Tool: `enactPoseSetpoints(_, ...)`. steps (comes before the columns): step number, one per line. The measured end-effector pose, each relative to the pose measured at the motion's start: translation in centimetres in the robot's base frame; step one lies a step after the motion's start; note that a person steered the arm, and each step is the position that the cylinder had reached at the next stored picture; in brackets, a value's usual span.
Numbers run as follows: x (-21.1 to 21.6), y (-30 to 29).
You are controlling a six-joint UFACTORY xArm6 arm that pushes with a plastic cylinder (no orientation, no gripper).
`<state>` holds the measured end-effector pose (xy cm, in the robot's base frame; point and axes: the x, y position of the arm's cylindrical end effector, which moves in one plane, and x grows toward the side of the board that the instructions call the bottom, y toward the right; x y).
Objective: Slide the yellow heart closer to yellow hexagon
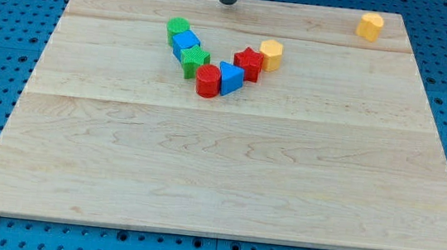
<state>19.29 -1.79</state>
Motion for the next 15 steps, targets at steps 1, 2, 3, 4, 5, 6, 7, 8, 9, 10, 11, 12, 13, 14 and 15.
enactPoseSetpoints(1,0.1,0.0)
enactPoseSetpoints(2,3.3,2.7)
enactPoseSetpoints(3,3.8,7.0)
enactPoseSetpoints(4,0.1,7.6)
enactPoseSetpoints(5,-0.1,8.8)
enactPoseSetpoints(6,-0.1,13.8)
enactPoseSetpoints(7,-0.1,19.1)
enactPoseSetpoints(8,-0.2,24.2)
enactPoseSetpoints(9,-0.1,27.4)
enactPoseSetpoints(10,0.3,27.7)
enactPoseSetpoints(11,0.4,27.1)
enactPoseSetpoints(12,0.6,25.9)
enactPoseSetpoints(13,2.2,24.2)
enactPoseSetpoints(14,4.7,23.6)
enactPoseSetpoints(15,7.7,23.9)
